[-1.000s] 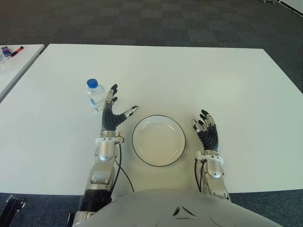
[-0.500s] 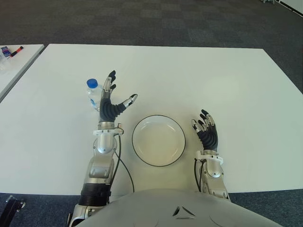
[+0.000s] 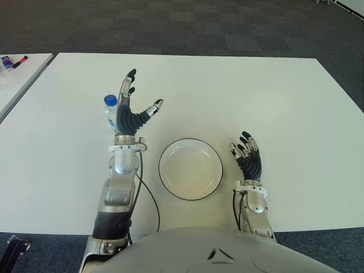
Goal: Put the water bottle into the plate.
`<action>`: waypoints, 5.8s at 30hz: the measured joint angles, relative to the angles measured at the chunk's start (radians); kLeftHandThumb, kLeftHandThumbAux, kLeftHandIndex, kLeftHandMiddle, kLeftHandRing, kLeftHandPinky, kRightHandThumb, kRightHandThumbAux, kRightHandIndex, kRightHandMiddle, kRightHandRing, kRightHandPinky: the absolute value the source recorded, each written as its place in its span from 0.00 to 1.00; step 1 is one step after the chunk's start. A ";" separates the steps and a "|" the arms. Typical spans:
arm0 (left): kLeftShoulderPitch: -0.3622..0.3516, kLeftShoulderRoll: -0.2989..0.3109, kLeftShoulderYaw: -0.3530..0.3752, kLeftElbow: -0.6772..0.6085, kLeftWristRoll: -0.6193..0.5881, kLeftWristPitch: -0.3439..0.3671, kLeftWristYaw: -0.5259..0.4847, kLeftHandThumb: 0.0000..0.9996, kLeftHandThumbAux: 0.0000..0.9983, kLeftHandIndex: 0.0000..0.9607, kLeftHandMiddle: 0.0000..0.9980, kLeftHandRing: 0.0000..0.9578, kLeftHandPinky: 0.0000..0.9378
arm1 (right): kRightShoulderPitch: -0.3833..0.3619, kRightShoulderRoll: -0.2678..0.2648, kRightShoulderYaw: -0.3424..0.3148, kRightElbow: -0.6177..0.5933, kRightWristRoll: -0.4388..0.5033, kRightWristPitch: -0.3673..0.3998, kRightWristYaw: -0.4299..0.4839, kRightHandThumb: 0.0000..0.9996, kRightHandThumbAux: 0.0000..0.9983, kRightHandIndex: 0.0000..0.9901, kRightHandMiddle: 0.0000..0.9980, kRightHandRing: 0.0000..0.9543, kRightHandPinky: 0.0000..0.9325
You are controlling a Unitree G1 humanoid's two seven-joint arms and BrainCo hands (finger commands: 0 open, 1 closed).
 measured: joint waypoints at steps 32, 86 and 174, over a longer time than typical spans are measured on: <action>-0.236 0.181 0.085 0.357 0.171 -0.144 0.289 0.17 0.72 0.04 0.05 0.04 0.06 | -0.033 -0.001 0.010 0.060 -0.012 -0.049 -0.021 0.44 0.74 0.15 0.13 0.12 0.15; -0.326 0.206 0.092 0.533 0.154 0.016 0.366 0.16 0.77 0.00 0.02 0.03 0.08 | -0.047 -0.001 -0.017 0.086 0.029 -0.081 0.024 0.47 0.74 0.16 0.12 0.10 0.14; -0.365 0.204 0.058 0.661 0.026 -0.080 0.323 0.21 0.77 0.02 0.05 0.05 0.11 | 0.009 0.001 -0.029 0.027 0.038 -0.042 0.043 0.51 0.73 0.19 0.11 0.07 0.11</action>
